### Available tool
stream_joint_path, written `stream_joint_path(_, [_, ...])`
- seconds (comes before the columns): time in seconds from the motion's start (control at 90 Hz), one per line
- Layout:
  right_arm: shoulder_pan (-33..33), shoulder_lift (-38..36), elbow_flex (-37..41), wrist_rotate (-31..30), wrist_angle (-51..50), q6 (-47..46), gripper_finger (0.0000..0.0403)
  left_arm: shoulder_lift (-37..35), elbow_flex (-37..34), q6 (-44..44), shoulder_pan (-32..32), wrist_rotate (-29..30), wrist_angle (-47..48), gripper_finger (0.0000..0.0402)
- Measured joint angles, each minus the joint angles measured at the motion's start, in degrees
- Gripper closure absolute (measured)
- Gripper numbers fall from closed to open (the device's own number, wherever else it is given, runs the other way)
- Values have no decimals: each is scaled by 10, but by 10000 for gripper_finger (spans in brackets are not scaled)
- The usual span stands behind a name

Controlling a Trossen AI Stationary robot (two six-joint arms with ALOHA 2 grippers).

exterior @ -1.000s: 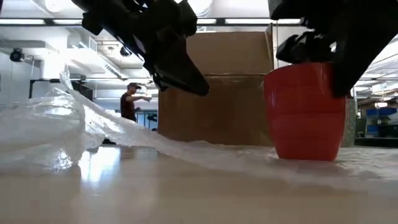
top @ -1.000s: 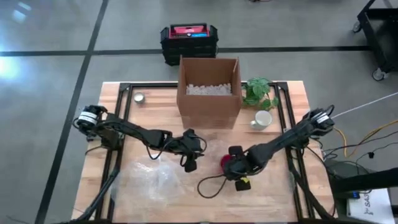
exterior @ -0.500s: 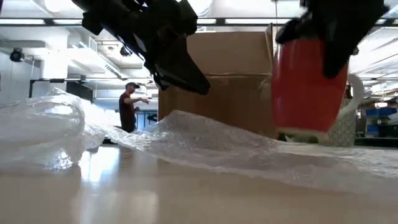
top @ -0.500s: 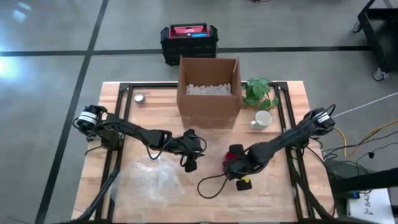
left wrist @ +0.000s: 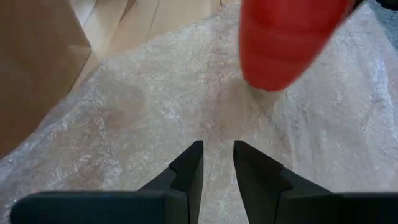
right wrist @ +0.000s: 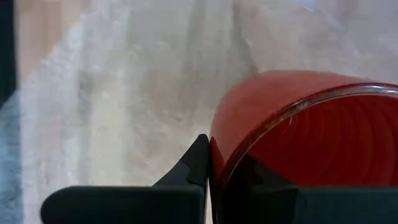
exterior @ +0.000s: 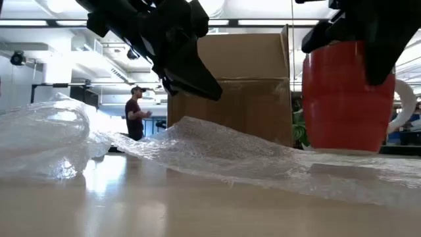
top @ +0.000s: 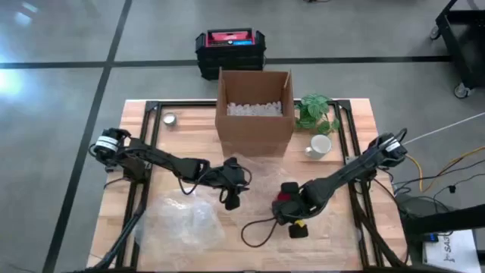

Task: Wrap mug
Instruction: Wrap the orange mug with the right transparent bubble wrap

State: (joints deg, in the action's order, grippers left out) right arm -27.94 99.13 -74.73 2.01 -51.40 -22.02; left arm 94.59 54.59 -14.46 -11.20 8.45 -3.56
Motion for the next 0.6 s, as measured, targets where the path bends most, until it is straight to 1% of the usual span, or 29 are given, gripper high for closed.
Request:
stream_joint_path(0.122, [1, 19, 0, 1, -2, 1, 396, 0, 0, 0, 0, 0, 0, 329])
stream_joint_path(0.244, [0, 30, 0, 0, 6, -9, 374, 0, 0, 0, 0, 0, 0, 333])
stream_joint_path(0.333, [-1, 30, 1, 10, 8, -14, 344, 0, 0, 0, 0, 0, -1, 335])
stream_joint_path(0.511, [-2, 6, -18, 17, 0, -31, 268, 0, 0, 0, 0, 0, -1, 340])
stream_joint_path(0.6, [-2, -16, -43, 28, -31, -58, 235, 0, 0, 0, 0, 0, -1, 338])
